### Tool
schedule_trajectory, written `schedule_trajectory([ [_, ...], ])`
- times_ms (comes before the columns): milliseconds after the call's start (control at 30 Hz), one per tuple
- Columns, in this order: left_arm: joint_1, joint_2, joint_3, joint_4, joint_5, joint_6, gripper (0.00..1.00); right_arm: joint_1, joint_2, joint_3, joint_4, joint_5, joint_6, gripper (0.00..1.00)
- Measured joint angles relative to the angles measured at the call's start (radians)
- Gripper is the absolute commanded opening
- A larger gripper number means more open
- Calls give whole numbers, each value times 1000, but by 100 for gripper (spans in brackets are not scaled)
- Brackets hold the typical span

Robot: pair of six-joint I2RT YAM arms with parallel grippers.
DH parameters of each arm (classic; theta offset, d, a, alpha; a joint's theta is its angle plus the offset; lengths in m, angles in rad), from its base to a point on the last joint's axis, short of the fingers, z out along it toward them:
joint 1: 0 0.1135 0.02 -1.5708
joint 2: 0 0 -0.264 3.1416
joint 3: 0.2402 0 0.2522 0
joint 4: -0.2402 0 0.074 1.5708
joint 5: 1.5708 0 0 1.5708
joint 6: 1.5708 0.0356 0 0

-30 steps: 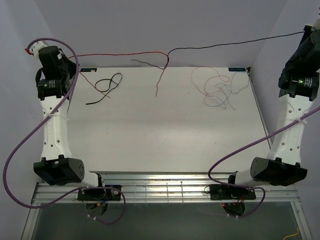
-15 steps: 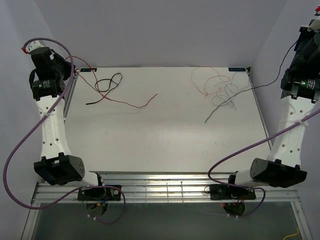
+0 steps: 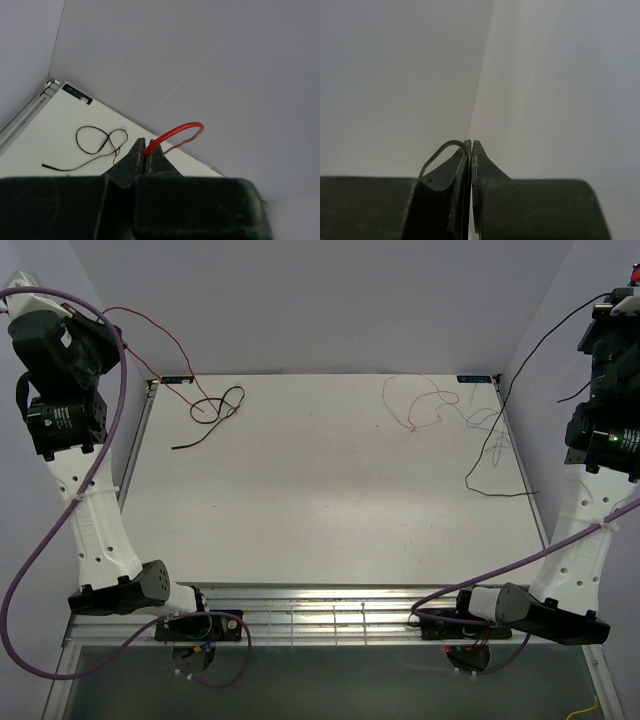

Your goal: Untangle the cables

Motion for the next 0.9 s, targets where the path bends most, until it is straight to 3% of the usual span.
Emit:
schedule_trajectory([
  [100, 0, -6, 69, -5, -4, 12, 0, -2, -22, -40, -2, -69, 18, 8],
  [233, 0, -21, 35, -11, 7, 23, 0, -2, -48, -99, -3, -203, 59, 8],
  [400, 0, -61, -204, -8, 45, 30, 0, -2, -65, -178, 31, -424, 154, 8],
  [567, -20, -73, -500, 11, 111, 10, 0, 34, -66, -297, 111, -513, 237, 8],
  [767, -226, -69, -675, 13, 87, -2, 0, 225, -47, -536, 161, -484, 233, 8],
  [900, -331, -39, -748, 25, 80, -4, 0, 267, -16, -724, 171, -461, 239, 8],
])
